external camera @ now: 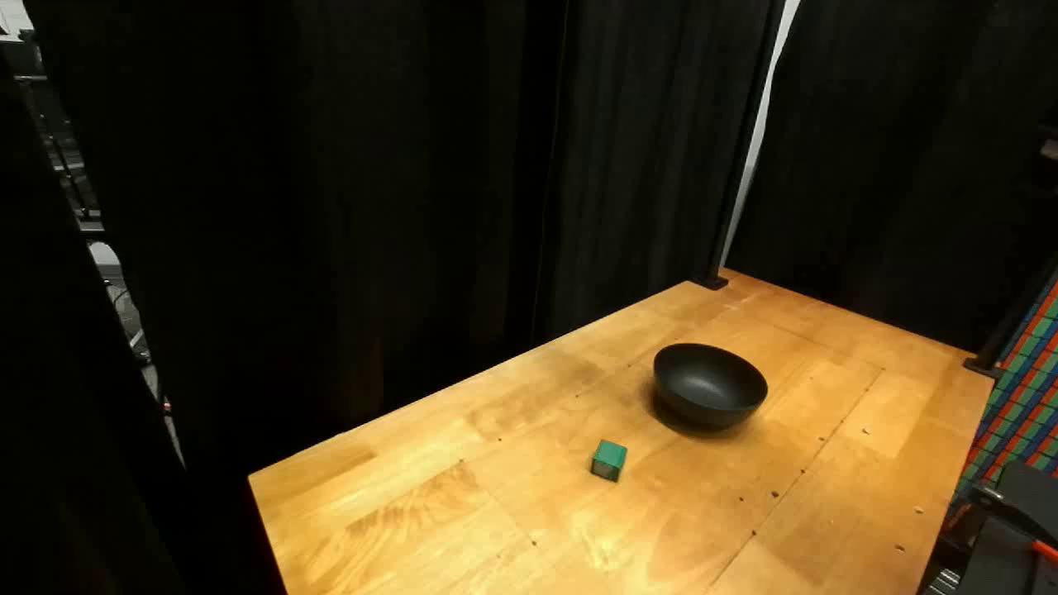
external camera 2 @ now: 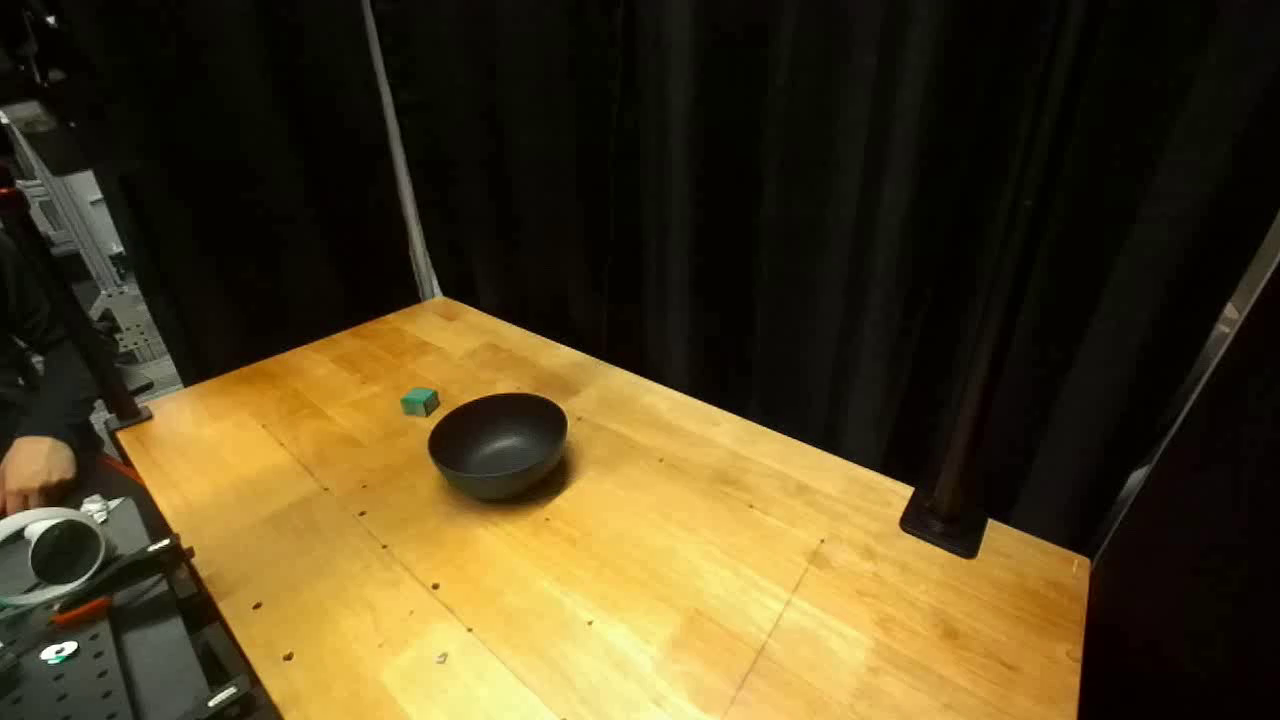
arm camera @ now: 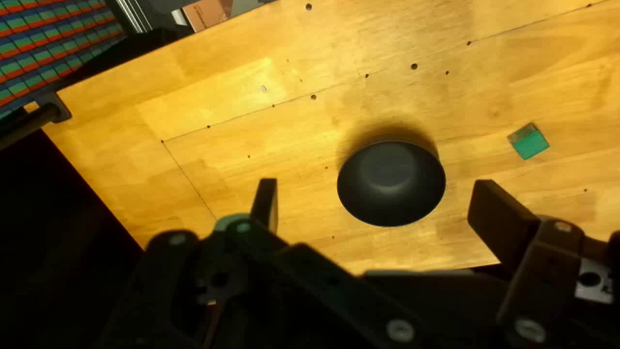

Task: Put the block inside the bowl

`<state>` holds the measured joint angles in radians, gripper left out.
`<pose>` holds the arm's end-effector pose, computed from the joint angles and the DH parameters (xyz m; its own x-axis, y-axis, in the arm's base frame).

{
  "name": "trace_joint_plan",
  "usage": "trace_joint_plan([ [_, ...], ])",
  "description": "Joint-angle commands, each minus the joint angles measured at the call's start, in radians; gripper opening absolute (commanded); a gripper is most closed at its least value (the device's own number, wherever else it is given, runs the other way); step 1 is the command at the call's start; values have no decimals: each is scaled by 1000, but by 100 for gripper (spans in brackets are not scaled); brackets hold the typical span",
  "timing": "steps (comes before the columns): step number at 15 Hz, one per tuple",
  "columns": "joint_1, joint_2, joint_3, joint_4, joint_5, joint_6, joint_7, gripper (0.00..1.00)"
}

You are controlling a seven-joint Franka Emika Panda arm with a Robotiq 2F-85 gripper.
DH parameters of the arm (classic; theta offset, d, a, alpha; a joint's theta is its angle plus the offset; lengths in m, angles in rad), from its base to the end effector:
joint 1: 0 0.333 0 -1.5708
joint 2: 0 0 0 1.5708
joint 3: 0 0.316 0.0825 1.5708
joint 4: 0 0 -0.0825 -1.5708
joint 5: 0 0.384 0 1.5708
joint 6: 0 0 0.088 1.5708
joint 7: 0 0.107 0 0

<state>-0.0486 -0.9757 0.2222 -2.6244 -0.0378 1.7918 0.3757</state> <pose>0.2751 0.0550 0.5315 0.9461 -0.2558 0.1989 -0.2885 -0.9445 0.1574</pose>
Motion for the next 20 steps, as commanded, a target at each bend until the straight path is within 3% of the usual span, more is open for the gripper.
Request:
trace_joint_plan([
  [1, 5, 1, -4, 5, -4, -2, 3, 100],
  [3, -2, 4, -21, 9, 20, 37, 18, 100],
  [7, 30, 137, 16, -38, 110, 191, 47, 100],
  [12, 85, 440, 81, -36, 187, 455, 58, 100],
  [17, 121, 761, 129, -13, 131, 787, 81, 100],
  [20, 132, 957, 122, 30, 60, 927, 84, 100],
])
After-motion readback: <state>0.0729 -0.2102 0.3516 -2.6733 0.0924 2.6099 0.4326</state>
